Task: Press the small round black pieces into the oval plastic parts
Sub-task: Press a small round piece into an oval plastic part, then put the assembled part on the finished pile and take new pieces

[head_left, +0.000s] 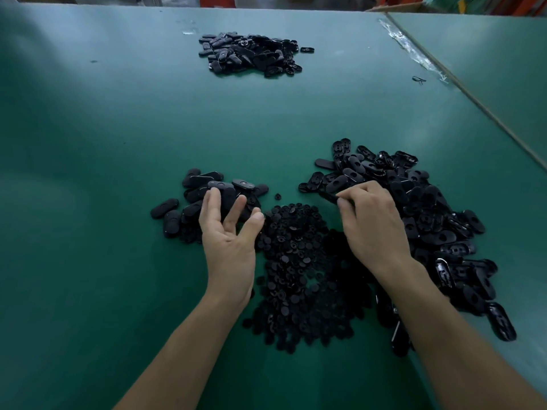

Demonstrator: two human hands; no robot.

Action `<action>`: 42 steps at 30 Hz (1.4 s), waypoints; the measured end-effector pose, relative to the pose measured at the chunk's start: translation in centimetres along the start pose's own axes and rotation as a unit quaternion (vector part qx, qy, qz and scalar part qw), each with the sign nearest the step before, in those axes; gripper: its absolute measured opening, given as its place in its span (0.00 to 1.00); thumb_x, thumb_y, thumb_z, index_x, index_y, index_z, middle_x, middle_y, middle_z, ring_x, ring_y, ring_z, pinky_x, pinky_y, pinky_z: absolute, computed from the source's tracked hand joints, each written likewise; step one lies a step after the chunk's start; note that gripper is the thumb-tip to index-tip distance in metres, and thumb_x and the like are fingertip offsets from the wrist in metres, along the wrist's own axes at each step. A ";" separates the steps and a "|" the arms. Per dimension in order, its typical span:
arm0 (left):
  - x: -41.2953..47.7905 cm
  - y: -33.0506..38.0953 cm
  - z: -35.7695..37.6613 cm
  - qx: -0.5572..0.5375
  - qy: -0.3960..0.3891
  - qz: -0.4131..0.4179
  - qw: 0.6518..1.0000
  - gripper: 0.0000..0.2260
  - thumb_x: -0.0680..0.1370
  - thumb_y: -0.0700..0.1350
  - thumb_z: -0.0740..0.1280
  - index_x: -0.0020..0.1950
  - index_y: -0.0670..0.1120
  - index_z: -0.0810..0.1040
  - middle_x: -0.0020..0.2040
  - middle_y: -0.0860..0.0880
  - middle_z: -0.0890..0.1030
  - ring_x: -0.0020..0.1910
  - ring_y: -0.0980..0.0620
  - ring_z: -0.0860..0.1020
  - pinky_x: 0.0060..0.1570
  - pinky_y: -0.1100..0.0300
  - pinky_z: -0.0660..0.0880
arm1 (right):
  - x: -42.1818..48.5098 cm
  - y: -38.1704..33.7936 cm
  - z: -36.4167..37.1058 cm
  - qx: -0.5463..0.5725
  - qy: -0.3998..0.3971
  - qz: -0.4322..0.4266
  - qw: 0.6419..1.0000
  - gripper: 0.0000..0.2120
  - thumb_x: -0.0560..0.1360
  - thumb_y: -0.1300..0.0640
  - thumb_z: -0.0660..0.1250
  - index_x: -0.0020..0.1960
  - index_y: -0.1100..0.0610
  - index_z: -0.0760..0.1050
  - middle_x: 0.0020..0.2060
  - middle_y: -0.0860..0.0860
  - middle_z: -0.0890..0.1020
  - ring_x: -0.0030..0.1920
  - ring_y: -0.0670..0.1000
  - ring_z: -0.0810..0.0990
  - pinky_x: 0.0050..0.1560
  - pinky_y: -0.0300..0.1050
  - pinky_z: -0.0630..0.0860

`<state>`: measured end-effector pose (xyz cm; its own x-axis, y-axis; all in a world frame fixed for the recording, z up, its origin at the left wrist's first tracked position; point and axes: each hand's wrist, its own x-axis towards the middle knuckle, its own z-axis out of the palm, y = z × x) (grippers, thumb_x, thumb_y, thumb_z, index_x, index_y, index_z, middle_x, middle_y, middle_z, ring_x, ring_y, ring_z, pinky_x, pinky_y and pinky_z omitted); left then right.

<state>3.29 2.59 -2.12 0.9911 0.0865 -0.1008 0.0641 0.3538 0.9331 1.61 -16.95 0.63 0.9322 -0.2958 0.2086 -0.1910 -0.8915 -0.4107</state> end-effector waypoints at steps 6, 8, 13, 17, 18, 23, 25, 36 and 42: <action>-0.3 -0.1 0.0 0.048 -0.058 0.057 0.996 0.22 0.76 0.37 0.72 0.67 0.54 0.77 0.68 0.49 0.77 0.61 0.54 0.79 0.61 0.54 0.78 | -0.6 -1.3 -1.0 0.246 -0.062 0.042 0.966 0.07 0.81 0.55 0.65 0.44 0.50 0.78 0.36 0.45 0.83 0.38 0.45 0.81 0.38 0.37 0.77; -0.8 0.1 0.2 0.070 -0.081 0.073 0.992 0.18 0.75 0.41 0.73 0.64 0.54 0.80 0.60 0.52 0.82 0.58 0.54 0.81 0.57 0.58 0.79 | -1.3 -2.1 -1.3 0.300 -0.129 0.016 0.945 0.07 0.81 0.54 0.65 0.46 0.49 0.80 0.38 0.43 0.85 0.38 0.44 0.82 0.41 0.38 0.80; -1.4 0.6 0.4 0.100 -0.128 0.093 0.982 0.07 0.76 0.47 0.72 0.53 0.55 0.85 0.46 0.50 0.86 0.45 0.52 0.85 0.46 0.61 0.81 | -2.5 -2.9 -1.3 0.344 -0.185 -0.004 0.920 0.06 0.81 0.53 0.65 0.48 0.48 0.81 0.40 0.44 0.85 0.41 0.43 0.83 0.40 0.34 0.75; -1.6 0.6 0.6 0.127 -0.145 0.091 0.977 0.08 0.77 0.41 0.73 0.52 0.54 0.84 0.43 0.50 0.86 0.42 0.50 0.85 0.44 0.61 0.81 | -2.7 -2.9 -1.4 0.331 -0.176 0.000 0.927 0.06 0.81 0.53 0.66 0.48 0.49 0.81 0.40 0.46 0.85 0.42 0.46 0.83 0.45 0.48 0.81; -1.7 0.6 0.5 0.131 -0.145 0.092 0.976 0.08 0.77 0.40 0.73 0.52 0.53 0.84 0.43 0.50 0.86 0.41 0.51 0.85 0.44 0.63 0.81 | -2.8 -3.0 -1.4 0.335 -0.172 0.000 0.926 0.05 0.80 0.53 0.67 0.48 0.49 0.81 0.41 0.47 0.85 0.42 0.47 0.83 0.47 0.52 0.81; -1.5 0.6 0.4 0.106 -0.136 0.075 0.982 0.05 0.78 0.39 0.72 0.51 0.48 0.83 0.43 0.47 0.86 0.40 0.50 0.85 0.41 0.62 0.81 | -3.2 -3.4 -1.1 0.397 -0.158 0.008 0.904 0.05 0.77 0.56 0.72 0.51 0.47 0.81 0.40 0.47 0.84 0.43 0.47 0.85 0.49 0.50 0.83; -1.5 0.5 0.4 0.099 -0.136 0.071 0.983 0.04 0.79 0.40 0.71 0.50 0.48 0.84 0.43 0.47 0.86 0.40 0.50 0.85 0.41 0.62 0.81 | -3.3 -3.5 -1.1 0.401 -0.152 0.003 0.903 0.04 0.77 0.57 0.72 0.50 0.48 0.81 0.39 0.47 0.84 0.42 0.47 0.85 0.47 0.46 0.83; -1.4 0.4 0.4 0.095 -0.117 0.079 0.985 0.03 0.78 0.41 0.71 0.50 0.47 0.84 0.44 0.47 0.86 0.42 0.49 0.85 0.41 0.62 0.81 | -3.4 -3.4 -0.6 0.403 -0.144 0.016 0.903 0.05 0.79 0.55 0.69 0.51 0.47 0.83 0.39 0.46 0.85 0.40 0.43 0.84 0.40 0.33 0.76; -1.2 0.3 0.3 0.050 -0.101 0.060 0.992 0.05 0.80 0.37 0.68 0.50 0.46 0.82 0.42 0.46 0.86 0.40 0.48 0.86 0.42 0.61 0.81 | -3.3 -3.3 -0.1 0.178 -0.066 -0.024 0.981 0.09 0.82 0.53 0.64 0.58 0.51 0.81 0.47 0.43 0.81 0.50 0.42 0.78 0.53 0.37 0.75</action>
<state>2.20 2.29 -1.61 0.9947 -0.0698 0.0755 -0.0551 0.2573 0.9648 -0.88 -13.08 1.37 0.9739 -0.1874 0.1281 -0.0473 -0.7196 -0.6928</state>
